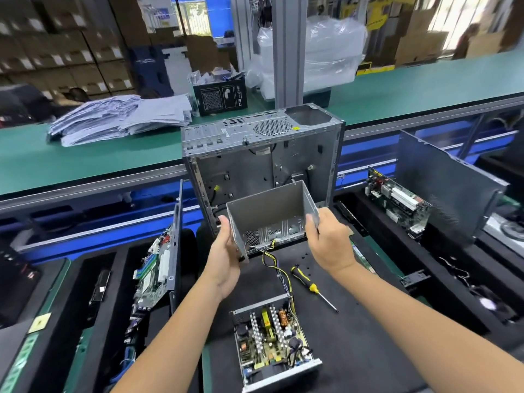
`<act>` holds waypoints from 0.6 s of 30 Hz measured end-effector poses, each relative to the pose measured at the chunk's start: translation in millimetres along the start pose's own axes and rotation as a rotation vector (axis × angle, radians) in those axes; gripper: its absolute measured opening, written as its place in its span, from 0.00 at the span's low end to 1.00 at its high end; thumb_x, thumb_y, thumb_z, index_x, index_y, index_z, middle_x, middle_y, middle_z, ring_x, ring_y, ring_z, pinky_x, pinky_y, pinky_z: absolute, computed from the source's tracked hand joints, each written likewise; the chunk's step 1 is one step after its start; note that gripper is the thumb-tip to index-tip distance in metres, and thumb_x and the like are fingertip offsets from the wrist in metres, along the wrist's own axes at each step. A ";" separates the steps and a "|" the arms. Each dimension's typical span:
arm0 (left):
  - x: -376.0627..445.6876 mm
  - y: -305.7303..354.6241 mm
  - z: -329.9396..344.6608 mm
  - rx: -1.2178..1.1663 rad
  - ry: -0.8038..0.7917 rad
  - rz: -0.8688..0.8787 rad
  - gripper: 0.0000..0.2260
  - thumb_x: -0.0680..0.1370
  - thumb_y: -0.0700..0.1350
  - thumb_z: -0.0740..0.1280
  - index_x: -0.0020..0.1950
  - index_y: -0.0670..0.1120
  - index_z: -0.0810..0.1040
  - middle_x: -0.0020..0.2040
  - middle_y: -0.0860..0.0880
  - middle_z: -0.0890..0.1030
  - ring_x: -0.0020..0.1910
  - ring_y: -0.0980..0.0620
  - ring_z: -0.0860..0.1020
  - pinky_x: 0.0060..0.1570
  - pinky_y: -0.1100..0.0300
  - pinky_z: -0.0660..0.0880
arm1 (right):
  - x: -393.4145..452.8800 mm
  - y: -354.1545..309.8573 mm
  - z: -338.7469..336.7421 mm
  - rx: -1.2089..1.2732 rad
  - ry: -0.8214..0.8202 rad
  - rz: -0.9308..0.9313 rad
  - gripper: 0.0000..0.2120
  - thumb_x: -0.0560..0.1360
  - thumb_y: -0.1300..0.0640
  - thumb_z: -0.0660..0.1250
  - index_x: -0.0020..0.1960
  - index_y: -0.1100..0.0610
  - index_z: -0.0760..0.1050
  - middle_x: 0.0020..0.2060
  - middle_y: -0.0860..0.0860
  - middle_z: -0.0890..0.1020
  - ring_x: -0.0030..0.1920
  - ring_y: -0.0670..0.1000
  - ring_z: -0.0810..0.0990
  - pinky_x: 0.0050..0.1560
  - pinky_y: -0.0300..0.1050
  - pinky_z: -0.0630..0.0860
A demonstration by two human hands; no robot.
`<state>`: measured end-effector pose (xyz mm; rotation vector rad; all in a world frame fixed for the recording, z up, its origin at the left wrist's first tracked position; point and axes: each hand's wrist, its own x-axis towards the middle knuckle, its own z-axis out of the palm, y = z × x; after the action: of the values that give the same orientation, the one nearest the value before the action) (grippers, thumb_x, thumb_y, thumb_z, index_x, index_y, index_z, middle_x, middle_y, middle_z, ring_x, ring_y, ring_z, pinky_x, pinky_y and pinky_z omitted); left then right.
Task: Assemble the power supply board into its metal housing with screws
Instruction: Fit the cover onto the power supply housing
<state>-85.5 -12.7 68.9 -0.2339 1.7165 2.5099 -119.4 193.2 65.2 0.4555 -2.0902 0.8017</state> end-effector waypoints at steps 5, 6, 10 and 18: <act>1.3 -2.2 -11.6 0.000 -0.142 -0.121 0.35 0.61 0.77 0.63 0.60 0.59 0.80 0.52 0.54 0.82 0.46 0.54 0.78 0.44 0.57 0.73 | -12.1 5.6 -4.4 0.060 -0.024 0.007 0.16 0.74 0.69 0.65 0.41 0.53 0.62 0.32 0.42 0.59 0.29 0.45 0.56 0.30 0.34 0.56; 1.0 -3.3 -13.4 0.000 -0.156 -0.151 0.40 0.58 0.76 0.68 0.64 0.56 0.78 0.56 0.52 0.80 0.51 0.51 0.77 0.45 0.55 0.74 | -14.1 8.1 -5.3 0.084 -0.037 0.038 0.15 0.75 0.68 0.64 0.41 0.52 0.62 0.32 0.41 0.58 0.29 0.45 0.57 0.31 0.34 0.56; 1.0 -7.6 -13.0 -0.019 -0.209 -0.130 0.38 0.55 0.61 0.81 0.62 0.52 0.76 0.58 0.51 0.78 0.56 0.52 0.78 0.44 0.52 0.78 | -17.7 22.1 -7.5 0.091 -0.126 0.131 0.04 0.77 0.62 0.65 0.44 0.61 0.74 0.34 0.46 0.71 0.33 0.46 0.67 0.33 0.35 0.61; -1.4 -4.0 -15.3 0.279 -0.135 0.090 0.35 0.56 0.53 0.78 0.62 0.57 0.73 0.60 0.43 0.73 0.57 0.41 0.73 0.61 0.51 0.72 | -3.8 58.4 -22.9 0.352 -0.637 0.741 0.14 0.78 0.68 0.59 0.60 0.58 0.77 0.43 0.46 0.80 0.38 0.46 0.79 0.44 0.45 0.79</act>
<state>-82.4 -25.5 59.9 0.0342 2.0303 2.2457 -137.1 251.7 50.2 0.0957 -2.7638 1.6369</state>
